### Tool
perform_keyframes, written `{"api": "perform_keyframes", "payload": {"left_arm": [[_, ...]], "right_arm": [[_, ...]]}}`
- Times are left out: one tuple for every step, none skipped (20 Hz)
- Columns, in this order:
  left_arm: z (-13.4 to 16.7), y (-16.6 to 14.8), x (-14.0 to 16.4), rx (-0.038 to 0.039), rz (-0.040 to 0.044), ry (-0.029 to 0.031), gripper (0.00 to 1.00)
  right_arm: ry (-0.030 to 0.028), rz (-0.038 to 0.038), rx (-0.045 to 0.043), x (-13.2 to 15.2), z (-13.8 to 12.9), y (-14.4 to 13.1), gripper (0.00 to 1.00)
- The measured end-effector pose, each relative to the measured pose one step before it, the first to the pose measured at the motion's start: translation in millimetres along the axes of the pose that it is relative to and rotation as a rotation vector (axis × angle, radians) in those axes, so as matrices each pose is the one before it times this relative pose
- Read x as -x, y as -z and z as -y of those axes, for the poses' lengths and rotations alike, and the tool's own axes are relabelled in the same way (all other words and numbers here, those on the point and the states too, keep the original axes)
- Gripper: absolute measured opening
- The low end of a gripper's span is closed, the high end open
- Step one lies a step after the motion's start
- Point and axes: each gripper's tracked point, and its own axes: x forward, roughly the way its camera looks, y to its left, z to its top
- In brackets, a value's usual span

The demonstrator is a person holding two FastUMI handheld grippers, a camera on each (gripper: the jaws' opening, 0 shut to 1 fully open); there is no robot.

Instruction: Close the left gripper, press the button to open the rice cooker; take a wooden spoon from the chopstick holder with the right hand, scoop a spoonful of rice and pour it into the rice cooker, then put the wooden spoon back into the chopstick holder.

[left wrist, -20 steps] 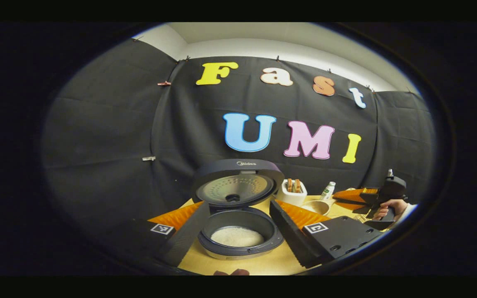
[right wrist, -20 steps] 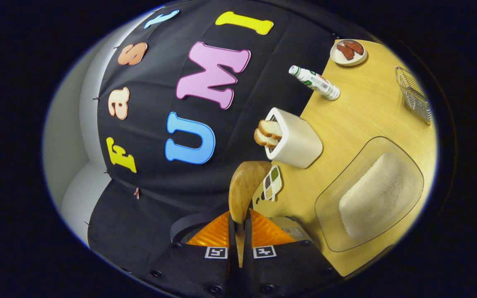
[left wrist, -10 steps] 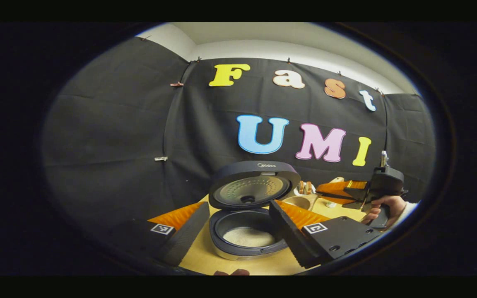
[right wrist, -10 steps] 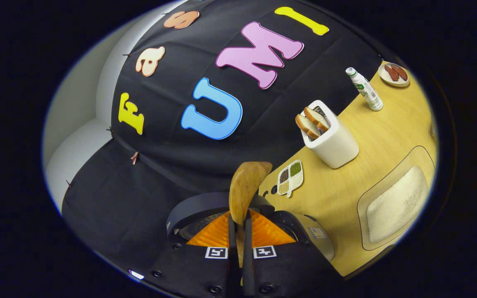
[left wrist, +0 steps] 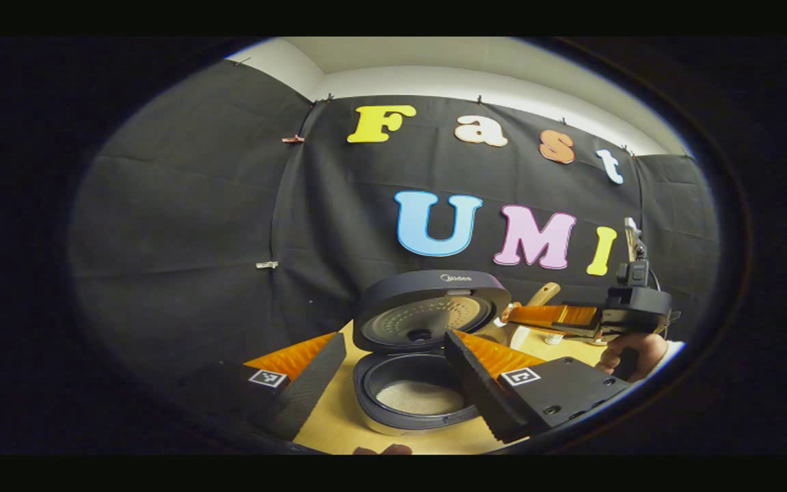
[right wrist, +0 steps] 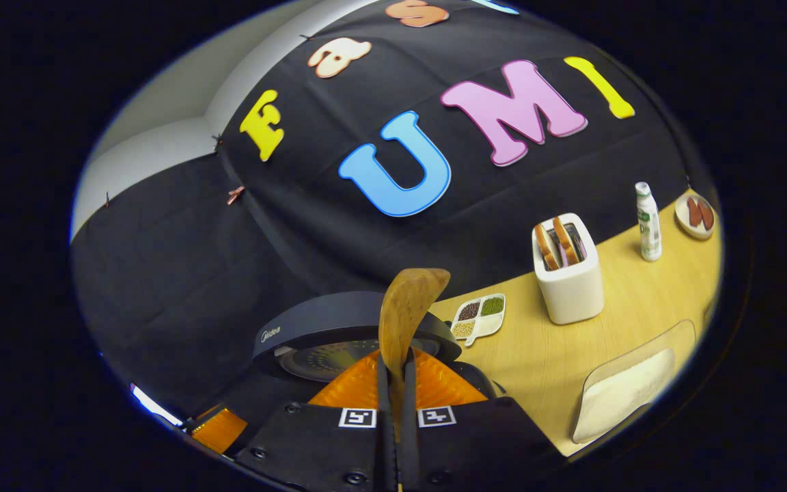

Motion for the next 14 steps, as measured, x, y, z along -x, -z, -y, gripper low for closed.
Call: {"api": "perform_keyframes", "payload": {"left_arm": [[-0.85,-0.46,-1.27,0.00214,-0.00065,0.00179,0.98],[0.23,0.37,-0.66,0.00289,-0.00065,0.00261,0.98],[-0.41,0.18,-1.92,0.00338,-0.00164,-0.00002,0.98],[-0.88,1.62,-0.95,0.00434,-0.00135,0.00167,0.98],[-0.43,0.47,-1.18,0.00404,-0.00183,0.00023,0.98],[-0.12,1.40,-1.88,0.00280,-0.00244,0.00058,0.98],[-0.94,0.66,-0.91,0.00116,-0.00303,-0.00093,0.98],[-1.58,1.69,0.36,0.00011,-0.00238,-0.00155,0.98],[-1.64,0.83,0.59,0.00047,-0.00289,-0.00214,0.98],[-0.12,1.76,-1.98,0.00152,-0.00245,-0.00105,0.98],[-0.63,0.54,-1.05,0.00263,-0.00287,-0.00126,0.98],[-1.01,1.50,0.31,0.00166,-0.00354,-0.00061,0.98],[-1.75,0.40,0.71,0.00085,-0.00299,-0.00210,0.98],[-0.73,1.97,-1.27,0.00147,-0.00268,-0.00167,0.98]], "right_arm": [[-0.00832,0.00565,0.04695,-0.06,-6.44,-0.48,0.07],[-0.00847,0.00366,0.04070,1.03,-5.51,1.02,0.07],[-0.00858,0.00172,0.03354,-0.21,-3.74,1.58,0.07],[-0.00501,-0.00025,0.02832,-0.57,-2.28,2.12,0.07],[-0.00748,-0.00232,0.02520,-0.97,-1.96,1.88,0.07],[-0.00682,0.00105,0.02211,-0.11,-1.43,1.38,0.07],[-0.00363,-0.00054,0.02088,-0.17,-0.42,1.68,0.07],[-0.00130,-0.00028,0.01713,0.13,-0.06,2.80,0.07],[-0.00088,0.00079,0.01521,-0.08,0.87,0.33,0.07],[-0.00481,0.00069,0.01461,1.01,-0.18,0.89,0.07],[-0.00833,0.00212,0.01617,-0.12,-1.11,0.43,0.07],[-0.00850,0.00312,0.02169,0.37,-0.94,0.74,0.07],[-0.01015,0.00128,0.02510,0.46,-0.88,0.50,0.07],[-0.01093,0.00035,0.02636,1.00,-1.59,2.10,0.07]]}}
